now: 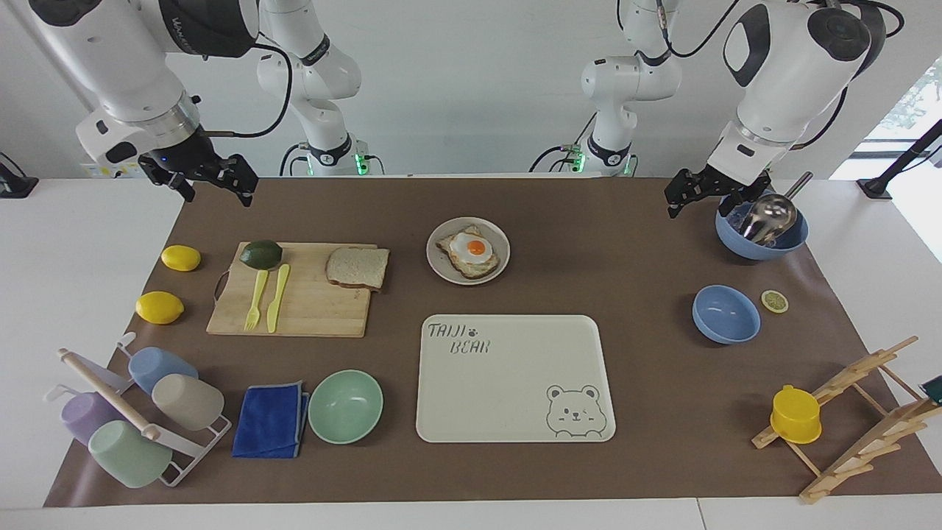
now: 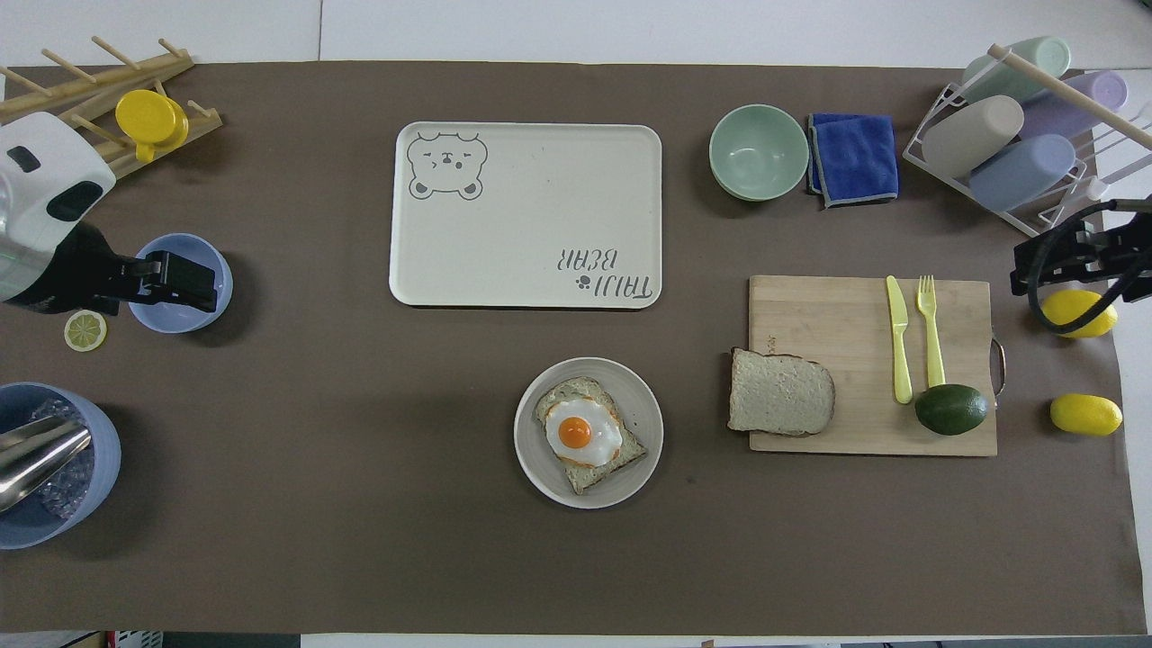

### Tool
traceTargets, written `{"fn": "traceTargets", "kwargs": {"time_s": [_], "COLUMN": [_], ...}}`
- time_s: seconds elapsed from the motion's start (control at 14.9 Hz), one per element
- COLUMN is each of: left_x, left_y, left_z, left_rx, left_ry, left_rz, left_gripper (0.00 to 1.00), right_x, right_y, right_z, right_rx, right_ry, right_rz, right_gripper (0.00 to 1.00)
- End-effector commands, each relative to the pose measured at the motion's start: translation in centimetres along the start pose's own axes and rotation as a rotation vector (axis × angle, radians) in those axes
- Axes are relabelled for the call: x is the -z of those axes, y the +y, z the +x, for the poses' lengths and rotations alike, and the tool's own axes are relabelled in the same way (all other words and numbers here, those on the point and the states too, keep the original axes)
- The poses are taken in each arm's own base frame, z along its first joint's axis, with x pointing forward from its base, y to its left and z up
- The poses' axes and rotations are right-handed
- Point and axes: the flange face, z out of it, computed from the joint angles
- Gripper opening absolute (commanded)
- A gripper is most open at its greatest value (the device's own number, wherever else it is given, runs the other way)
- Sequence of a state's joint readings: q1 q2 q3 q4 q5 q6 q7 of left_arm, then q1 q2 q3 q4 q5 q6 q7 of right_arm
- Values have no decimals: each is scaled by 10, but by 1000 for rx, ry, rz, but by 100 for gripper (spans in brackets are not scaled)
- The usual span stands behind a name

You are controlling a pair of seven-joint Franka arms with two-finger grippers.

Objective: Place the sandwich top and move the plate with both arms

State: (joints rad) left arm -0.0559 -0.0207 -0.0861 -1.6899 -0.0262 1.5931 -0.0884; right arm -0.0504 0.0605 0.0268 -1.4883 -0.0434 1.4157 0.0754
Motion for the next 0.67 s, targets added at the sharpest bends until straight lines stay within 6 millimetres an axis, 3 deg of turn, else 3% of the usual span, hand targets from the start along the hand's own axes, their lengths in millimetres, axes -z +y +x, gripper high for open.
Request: {"fn": "traceTargets", "kwargs": {"time_s": [0.0,0.6], "left_x": [2,2], "left_y": [-4,-4], "left_z": [-5,-5], "left_rx": [-3,-3], "left_ry": [14,14], "left_rz": [13,13], "left_gripper": [100,100], "right_x": [4,6], "right_y": [1,-4], "right_z": [-2,-7], "right_rx": [20,19], "right_ry": [15,12], "right_rz": [26,28], "right_gripper": [100,100]}}
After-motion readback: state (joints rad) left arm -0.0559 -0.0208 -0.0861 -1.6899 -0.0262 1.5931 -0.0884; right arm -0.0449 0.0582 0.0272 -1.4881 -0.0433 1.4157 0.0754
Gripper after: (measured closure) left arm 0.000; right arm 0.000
